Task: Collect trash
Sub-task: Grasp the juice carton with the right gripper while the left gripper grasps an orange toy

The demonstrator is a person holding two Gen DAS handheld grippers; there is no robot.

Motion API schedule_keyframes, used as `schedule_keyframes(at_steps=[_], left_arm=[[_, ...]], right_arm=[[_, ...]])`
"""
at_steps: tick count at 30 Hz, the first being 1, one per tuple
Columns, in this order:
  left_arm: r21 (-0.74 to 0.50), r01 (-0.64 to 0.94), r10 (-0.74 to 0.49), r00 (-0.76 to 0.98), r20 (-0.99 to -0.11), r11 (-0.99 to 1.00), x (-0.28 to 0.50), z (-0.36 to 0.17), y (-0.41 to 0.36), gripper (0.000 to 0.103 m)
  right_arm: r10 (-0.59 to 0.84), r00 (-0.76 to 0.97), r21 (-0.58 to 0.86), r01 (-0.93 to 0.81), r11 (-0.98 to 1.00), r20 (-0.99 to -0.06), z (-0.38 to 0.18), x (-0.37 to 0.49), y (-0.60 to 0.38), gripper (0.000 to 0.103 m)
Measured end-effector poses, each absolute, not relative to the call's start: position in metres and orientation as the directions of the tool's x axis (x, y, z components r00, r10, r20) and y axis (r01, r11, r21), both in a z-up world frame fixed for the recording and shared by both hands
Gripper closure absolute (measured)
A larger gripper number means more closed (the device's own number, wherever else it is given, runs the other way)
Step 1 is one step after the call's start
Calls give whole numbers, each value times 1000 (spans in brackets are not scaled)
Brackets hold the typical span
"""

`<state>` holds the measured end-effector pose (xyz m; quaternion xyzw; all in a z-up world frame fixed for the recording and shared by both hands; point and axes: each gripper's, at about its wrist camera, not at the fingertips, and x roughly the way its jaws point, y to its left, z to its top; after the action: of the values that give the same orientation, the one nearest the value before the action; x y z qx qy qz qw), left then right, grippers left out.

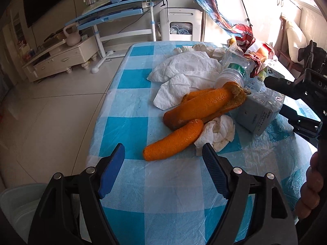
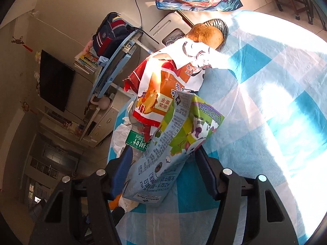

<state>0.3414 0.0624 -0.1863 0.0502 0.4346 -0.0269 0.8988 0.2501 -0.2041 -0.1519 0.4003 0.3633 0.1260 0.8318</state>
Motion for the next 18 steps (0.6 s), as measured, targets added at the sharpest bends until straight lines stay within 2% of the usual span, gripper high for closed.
schedule_keyframes(at_steps=[2,5,7,9,10,18], left_arm=[[55,102,-19,612,-790,993,344,-188,62,35],[42,113,-36,605,-795,993,347,-191,61,52],[40,125,-44,605,-795,991,346,-190,60,67],[34,131,-53,601,-798,991,344,-190,60,75],[26,137,-62,597,-800,990,343,-189,60,86],[-25,152,-111,588,-801,988,326,-181,61,87]], right_arm=[[528,699,774,58,630,-482,-153,248,-207,71],[541,697,768,23,640,-471,-148,243,-208,73],[543,697,760,5,650,-469,-143,238,-211,74],[547,696,758,-6,653,-466,-139,229,-217,76],[545,696,753,-11,658,-467,-136,225,-220,77],[498,711,658,-66,750,-496,-110,189,-231,77]])
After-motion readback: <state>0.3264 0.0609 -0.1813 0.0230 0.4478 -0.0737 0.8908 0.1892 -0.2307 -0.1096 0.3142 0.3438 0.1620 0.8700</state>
